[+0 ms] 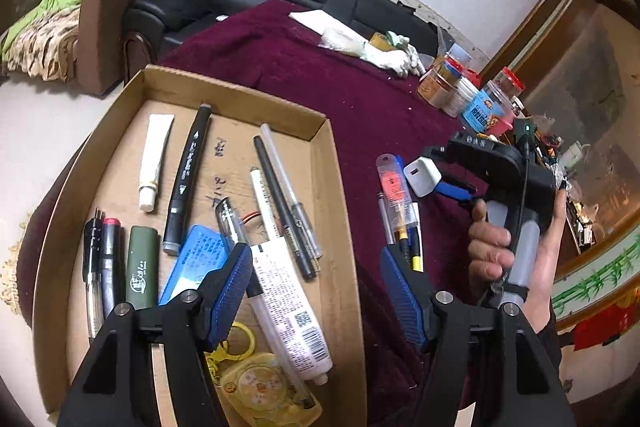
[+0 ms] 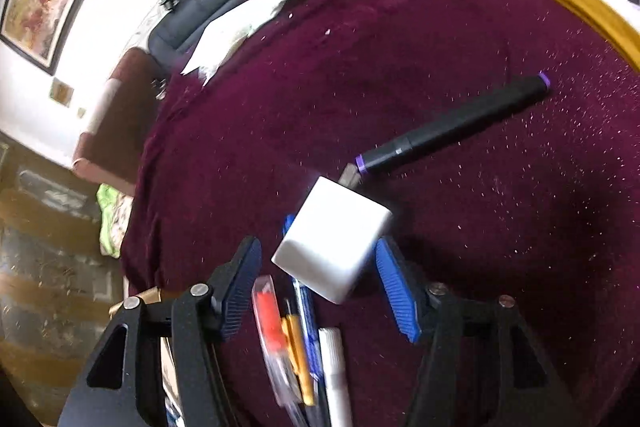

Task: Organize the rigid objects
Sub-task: 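Move both tools back toward the white charger block and remaining pens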

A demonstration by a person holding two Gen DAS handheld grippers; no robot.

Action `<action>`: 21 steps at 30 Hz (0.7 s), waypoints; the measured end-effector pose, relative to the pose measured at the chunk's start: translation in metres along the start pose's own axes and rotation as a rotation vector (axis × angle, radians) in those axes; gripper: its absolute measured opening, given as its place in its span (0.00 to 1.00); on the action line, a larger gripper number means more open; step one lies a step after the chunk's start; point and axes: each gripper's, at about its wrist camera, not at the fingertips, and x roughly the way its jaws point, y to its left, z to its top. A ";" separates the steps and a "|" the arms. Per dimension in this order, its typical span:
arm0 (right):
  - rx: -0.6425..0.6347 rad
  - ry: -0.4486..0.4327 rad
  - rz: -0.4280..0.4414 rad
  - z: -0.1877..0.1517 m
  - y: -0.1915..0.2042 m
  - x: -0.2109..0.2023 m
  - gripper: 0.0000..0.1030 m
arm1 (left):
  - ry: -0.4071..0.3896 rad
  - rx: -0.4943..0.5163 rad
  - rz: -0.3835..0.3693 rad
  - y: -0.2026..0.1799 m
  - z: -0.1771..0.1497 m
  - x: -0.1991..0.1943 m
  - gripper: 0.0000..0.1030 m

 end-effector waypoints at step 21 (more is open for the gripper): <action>-0.163 0.051 0.107 -0.063 -0.077 -0.052 0.48 | 0.061 0.102 -0.013 -0.051 -0.016 0.011 0.68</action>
